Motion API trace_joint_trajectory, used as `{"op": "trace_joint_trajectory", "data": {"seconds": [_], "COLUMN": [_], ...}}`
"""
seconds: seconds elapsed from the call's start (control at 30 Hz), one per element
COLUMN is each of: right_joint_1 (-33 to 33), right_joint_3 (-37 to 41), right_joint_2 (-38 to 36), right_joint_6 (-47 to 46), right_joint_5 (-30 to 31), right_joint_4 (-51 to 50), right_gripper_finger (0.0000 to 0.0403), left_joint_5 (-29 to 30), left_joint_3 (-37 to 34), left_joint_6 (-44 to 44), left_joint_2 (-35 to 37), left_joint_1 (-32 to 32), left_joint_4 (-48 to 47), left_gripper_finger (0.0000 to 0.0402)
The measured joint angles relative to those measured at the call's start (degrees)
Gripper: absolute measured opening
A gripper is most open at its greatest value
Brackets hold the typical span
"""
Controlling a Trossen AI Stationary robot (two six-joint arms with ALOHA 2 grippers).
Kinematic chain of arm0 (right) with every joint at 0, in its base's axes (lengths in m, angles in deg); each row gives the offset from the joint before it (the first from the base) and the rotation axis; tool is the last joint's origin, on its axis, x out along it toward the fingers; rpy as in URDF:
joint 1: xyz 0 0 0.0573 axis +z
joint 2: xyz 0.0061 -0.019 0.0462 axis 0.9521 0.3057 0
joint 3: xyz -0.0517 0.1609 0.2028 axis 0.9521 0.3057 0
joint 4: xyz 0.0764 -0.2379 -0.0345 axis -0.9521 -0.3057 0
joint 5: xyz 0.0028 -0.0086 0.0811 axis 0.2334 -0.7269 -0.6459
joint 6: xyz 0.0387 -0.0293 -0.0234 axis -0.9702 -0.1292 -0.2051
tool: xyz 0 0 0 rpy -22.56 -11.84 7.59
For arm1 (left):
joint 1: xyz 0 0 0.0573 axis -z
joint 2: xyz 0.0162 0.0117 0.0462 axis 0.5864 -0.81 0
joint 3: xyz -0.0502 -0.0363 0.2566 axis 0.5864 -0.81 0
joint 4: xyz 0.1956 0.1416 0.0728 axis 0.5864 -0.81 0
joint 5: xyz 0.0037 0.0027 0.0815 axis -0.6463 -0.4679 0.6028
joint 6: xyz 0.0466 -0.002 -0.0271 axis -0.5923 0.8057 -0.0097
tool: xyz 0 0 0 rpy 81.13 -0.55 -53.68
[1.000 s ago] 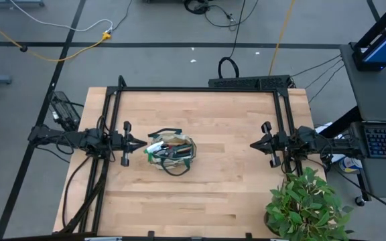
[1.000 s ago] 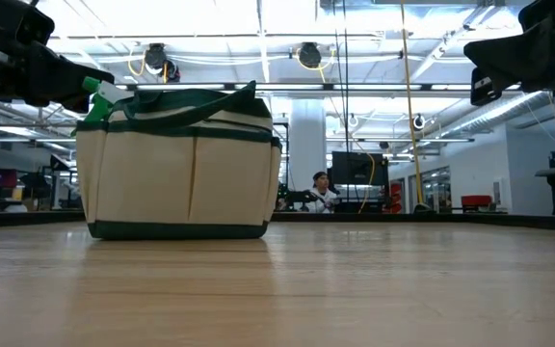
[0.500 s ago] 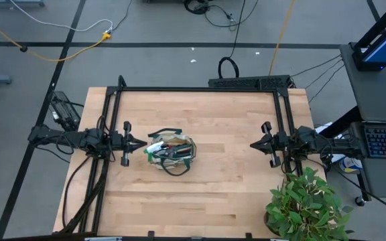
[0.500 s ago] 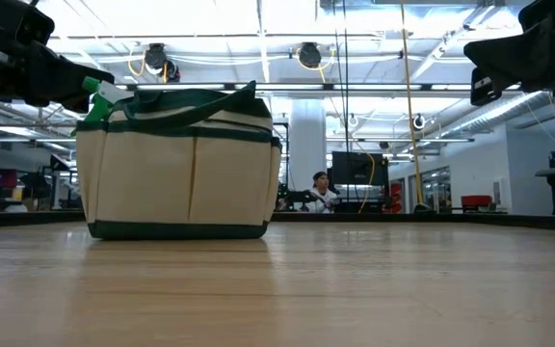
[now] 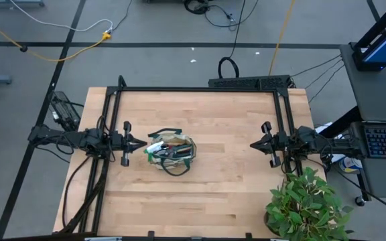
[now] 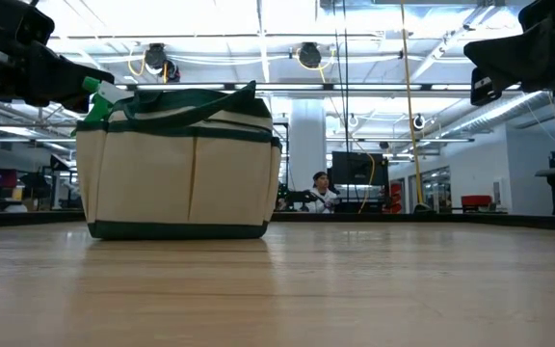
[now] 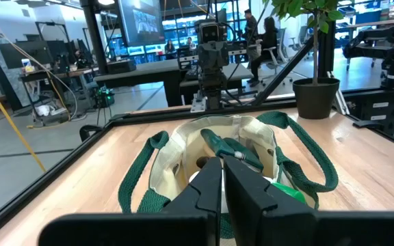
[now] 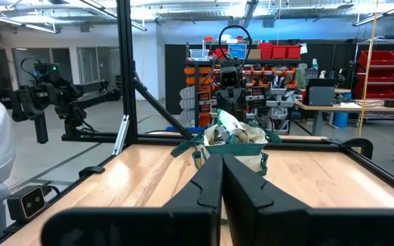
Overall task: Pick & Place Garden tools in Gardening bag
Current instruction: Return to Home Position
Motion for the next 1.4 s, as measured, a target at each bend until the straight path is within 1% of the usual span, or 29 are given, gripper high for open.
{"op": "trace_joint_trajectory", "data": {"seconds": [0.2,0.23,0.3,0.4,0.57,1.4], "right_joint_1": [0.00,0.02,0.01,0.00,0.01,-0.01], "right_joint_3": [0.00,0.00,0.01,0.00,0.00,0.01], "right_joint_2": [0.00,0.00,0.00,0.02,0.02,0.01], "right_joint_6": [0.00,0.00,0.00,0.00,0.00,0.00], "right_joint_5": [-0.02,0.01,0.01,0.01,-0.02,-0.01], "right_joint_4": [-0.02,-0.01,-0.02,0.00,-0.02,-0.02], "right_gripper_finger": [0.0004,0.0004,0.0004,0.0004,0.0004,0.0004], "left_joint_5": [-0.09,-1.09,-4.97,-7.44,-7.58,-7.61], "left_joint_3": [0.00,0.00,0.02,0.02,0.02,0.02], "left_joint_6": [0.01,0.02,-1.10,-3.09,-1.13,-1.51], "left_joint_2": [0.00,0.00,0.02,0.00,0.00,0.00], "left_joint_1": [-0.01,-0.01,0.00,0.02,0.00,-0.02], "left_joint_4": [-0.01,-0.11,-0.83,-1.42,-1.36,-1.31], "left_gripper_finger": [0.0024,0.0024,0.0024,0.0024,0.0024,0.0024]}}
